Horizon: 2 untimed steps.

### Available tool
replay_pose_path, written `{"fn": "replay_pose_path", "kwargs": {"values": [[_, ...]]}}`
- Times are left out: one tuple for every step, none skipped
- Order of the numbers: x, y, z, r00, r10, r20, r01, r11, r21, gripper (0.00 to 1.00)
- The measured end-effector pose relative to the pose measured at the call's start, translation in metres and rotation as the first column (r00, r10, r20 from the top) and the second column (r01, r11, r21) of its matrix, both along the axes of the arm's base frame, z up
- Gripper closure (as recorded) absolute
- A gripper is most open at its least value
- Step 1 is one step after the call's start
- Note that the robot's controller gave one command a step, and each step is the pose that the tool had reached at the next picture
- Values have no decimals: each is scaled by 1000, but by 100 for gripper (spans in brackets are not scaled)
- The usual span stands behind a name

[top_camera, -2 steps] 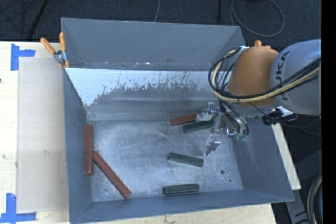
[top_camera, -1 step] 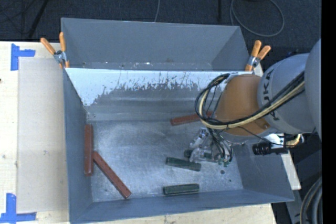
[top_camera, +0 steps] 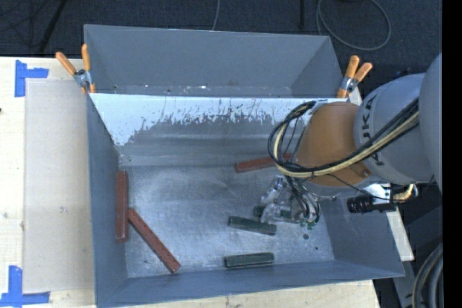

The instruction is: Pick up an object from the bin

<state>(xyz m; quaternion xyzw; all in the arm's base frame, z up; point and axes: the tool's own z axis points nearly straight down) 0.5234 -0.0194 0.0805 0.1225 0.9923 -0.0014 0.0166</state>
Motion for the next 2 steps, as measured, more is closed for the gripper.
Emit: {"fn": "replay_pose_path", "kwargs": {"values": [[-1,0,2,1000,0,-5,0,1000,1,100],[-4,1,11,1000,2,-28,-2,1000,5,100]]}}
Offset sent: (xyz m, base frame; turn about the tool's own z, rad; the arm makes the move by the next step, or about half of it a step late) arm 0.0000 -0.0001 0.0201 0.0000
